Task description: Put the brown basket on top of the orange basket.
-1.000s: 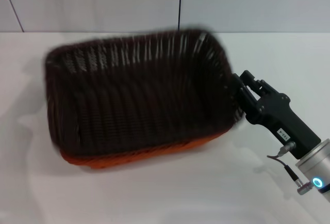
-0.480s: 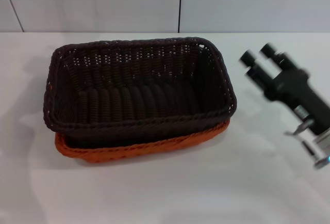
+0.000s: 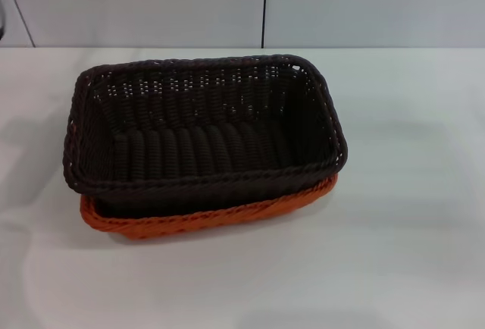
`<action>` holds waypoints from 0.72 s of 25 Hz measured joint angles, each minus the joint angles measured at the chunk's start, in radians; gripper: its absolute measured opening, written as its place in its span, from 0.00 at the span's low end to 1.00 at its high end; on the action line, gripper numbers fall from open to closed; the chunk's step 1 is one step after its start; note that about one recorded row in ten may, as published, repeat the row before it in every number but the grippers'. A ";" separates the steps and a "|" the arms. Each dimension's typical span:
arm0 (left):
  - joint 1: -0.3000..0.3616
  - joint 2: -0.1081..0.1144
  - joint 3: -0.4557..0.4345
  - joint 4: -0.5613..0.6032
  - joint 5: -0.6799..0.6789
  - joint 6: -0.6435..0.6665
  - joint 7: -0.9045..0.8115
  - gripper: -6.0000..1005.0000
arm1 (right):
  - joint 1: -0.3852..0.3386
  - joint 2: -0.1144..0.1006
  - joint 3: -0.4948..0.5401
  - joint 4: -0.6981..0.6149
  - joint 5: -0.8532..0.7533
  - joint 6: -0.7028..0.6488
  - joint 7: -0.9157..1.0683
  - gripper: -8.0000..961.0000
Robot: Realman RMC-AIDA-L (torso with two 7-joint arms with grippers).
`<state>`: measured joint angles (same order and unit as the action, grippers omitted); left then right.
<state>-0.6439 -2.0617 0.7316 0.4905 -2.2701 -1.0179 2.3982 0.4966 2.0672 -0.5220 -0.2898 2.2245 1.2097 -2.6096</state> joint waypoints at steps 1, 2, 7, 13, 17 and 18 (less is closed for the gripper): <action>0.025 -0.001 0.000 -0.035 -0.047 -0.052 0.023 0.84 | 0.006 -0.002 0.024 -0.017 0.018 -0.048 -0.025 0.70; 0.041 -0.001 0.000 -0.052 -0.072 -0.084 0.036 0.84 | 0.015 -0.006 0.046 -0.030 0.034 -0.090 -0.046 0.70; 0.116 -0.005 0.000 -0.175 -0.146 -0.253 0.142 0.84 | 0.071 -0.032 0.111 -0.045 0.084 -0.229 -0.129 0.70; 0.145 -0.006 -0.001 -0.261 -0.199 -0.323 0.214 0.84 | 0.131 -0.044 0.160 -0.044 0.089 -0.278 -0.134 0.70; 0.155 -0.006 -0.001 -0.286 -0.217 -0.331 0.224 0.84 | 0.166 -0.045 0.167 -0.036 0.094 -0.307 -0.147 0.70; 0.155 -0.006 -0.001 -0.286 -0.217 -0.331 0.224 0.84 | 0.173 -0.045 0.168 -0.033 0.096 -0.315 -0.151 0.70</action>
<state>-0.4893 -2.0678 0.7302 0.2042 -2.4867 -1.3492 2.6219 0.6699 2.0218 -0.3538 -0.3227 2.3201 0.8952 -2.7611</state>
